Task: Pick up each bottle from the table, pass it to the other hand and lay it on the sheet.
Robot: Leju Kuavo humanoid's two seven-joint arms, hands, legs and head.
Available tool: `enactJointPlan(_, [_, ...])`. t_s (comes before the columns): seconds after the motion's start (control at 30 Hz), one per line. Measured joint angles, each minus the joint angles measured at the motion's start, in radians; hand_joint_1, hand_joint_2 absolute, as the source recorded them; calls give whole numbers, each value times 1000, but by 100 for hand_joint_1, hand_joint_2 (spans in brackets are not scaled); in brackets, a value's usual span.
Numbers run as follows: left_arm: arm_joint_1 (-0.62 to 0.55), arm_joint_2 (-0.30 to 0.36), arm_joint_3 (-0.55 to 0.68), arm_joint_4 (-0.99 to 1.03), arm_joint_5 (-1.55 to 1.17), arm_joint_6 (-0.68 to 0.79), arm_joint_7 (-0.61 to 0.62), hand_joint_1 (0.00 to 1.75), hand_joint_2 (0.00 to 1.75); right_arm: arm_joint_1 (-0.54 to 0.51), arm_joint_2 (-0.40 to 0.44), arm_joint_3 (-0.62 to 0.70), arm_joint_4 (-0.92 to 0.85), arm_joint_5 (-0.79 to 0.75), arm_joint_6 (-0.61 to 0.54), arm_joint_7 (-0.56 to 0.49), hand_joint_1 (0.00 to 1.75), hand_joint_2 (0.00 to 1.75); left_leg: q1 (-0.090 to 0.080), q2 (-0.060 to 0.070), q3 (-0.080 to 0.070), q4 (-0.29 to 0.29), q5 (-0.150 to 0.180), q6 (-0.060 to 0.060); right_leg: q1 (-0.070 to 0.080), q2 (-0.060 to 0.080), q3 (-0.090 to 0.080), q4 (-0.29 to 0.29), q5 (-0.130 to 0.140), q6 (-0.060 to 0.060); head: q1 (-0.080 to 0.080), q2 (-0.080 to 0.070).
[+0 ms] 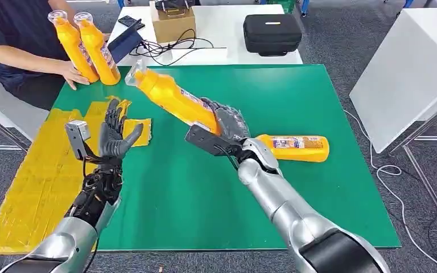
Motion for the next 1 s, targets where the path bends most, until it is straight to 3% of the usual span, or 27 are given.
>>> enactJointPlan(0.17, [0, -11, -11, -1, 10, -10, -1, 0, 175, -6, 19, 1, 16, -20, 15, 25, 175, 175, 0, 0, 0, 0, 0, 0, 0, 0, 0, 0, 0, 0, 0, 0])
enactJointPlan(0.23, [1, -25, -29, -12, 13, 3, 10, 0, 175, -6, 33, 36, 21, -94, 22, 81, 175, 175, 0, 0, 0, 0, 0, 0, 0, 0, 0, 0, 0, 0, 0, 0])
enactJointPlan(0.33, [0, -45, -58, -37, 33, 3, 47, 0, 175, -5, 46, 164, 26, -263, 36, 181, 175, 175, 0, 0, -1, 0, 0, 0, 0, 0, -1, 0, 0, 0, 0, 0])
enactJointPlan(0.53, [6, -65, -101, -72, 93, -47, 84, 0, 175, -8, 47, 413, 48, -445, 37, 266, 175, 175, 0, 0, -2, 0, 0, 0, 0, 0, -2, 0, 0, 0, 1, 0])
enactJointPlan(0.7, [42, -77, -128, -135, 203, -144, 158, 0, 175, -14, 44, 534, 76, -496, 45, 272, 175, 175, 0, 0, -3, 0, 0, 0, 0, 0, -3, 0, 0, 0, 0, 0])
enactJointPlan(1.0, [82, -77, -153, -196, 270, -169, 184, 0, 175, -28, 42, 644, 89, -503, 49, 292, 175, 175, 0, 0, -3, 0, 0, 0, 0, 0, -3, 0, 0, 0, 0, 0])
